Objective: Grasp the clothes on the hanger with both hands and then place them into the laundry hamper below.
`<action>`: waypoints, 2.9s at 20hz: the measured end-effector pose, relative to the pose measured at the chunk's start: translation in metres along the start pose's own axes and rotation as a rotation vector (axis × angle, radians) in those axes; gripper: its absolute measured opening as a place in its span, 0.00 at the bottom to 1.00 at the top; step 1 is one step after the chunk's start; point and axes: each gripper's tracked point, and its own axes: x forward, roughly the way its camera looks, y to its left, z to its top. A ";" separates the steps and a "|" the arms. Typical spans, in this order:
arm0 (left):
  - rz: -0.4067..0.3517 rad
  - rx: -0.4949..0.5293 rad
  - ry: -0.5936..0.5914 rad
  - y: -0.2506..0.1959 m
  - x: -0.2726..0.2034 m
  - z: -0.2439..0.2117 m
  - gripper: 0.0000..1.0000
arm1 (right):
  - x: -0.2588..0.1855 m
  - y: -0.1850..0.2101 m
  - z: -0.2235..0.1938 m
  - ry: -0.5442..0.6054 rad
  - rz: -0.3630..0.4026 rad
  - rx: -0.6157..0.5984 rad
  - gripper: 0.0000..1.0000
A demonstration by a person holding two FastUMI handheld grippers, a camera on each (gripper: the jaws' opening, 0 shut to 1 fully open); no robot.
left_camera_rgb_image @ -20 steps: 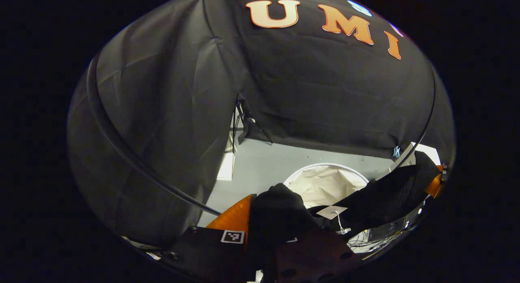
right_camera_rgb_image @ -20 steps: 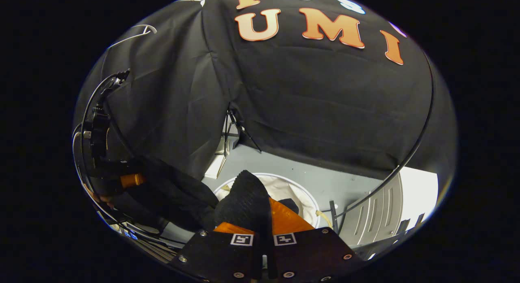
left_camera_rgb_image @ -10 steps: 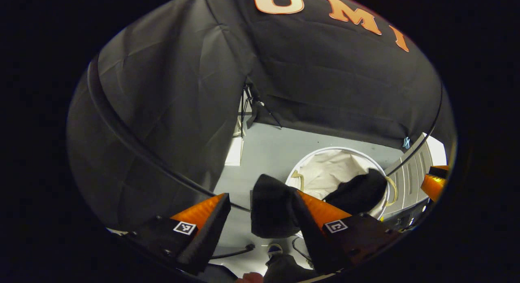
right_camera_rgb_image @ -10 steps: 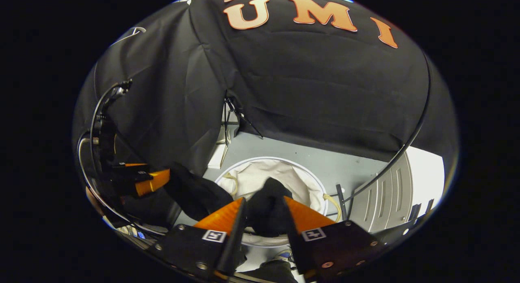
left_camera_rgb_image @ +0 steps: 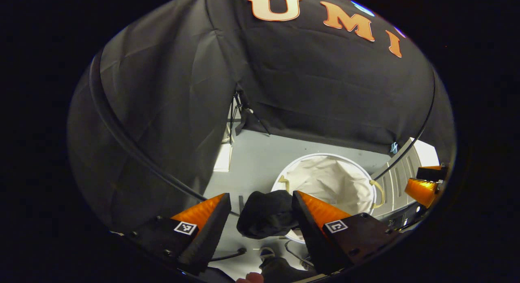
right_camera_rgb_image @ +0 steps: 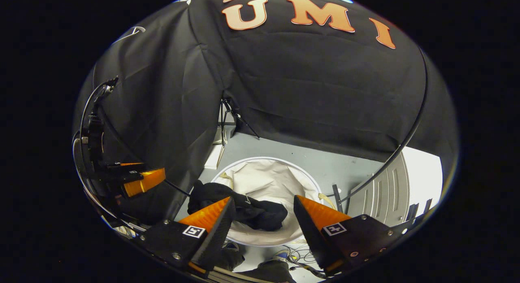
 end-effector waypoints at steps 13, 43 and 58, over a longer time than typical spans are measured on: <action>-0.062 -0.018 -0.396 -0.025 -0.091 0.142 0.99 | -0.093 -0.066 0.096 -0.301 -0.154 0.060 0.89; -0.075 -0.098 -0.944 -0.031 -0.274 0.326 0.98 | -0.380 -0.175 0.270 -0.953 -0.424 0.002 0.94; -0.049 -0.069 -0.959 -0.030 -0.277 0.327 0.92 | -0.363 -0.176 0.264 -0.918 -0.446 -0.011 0.90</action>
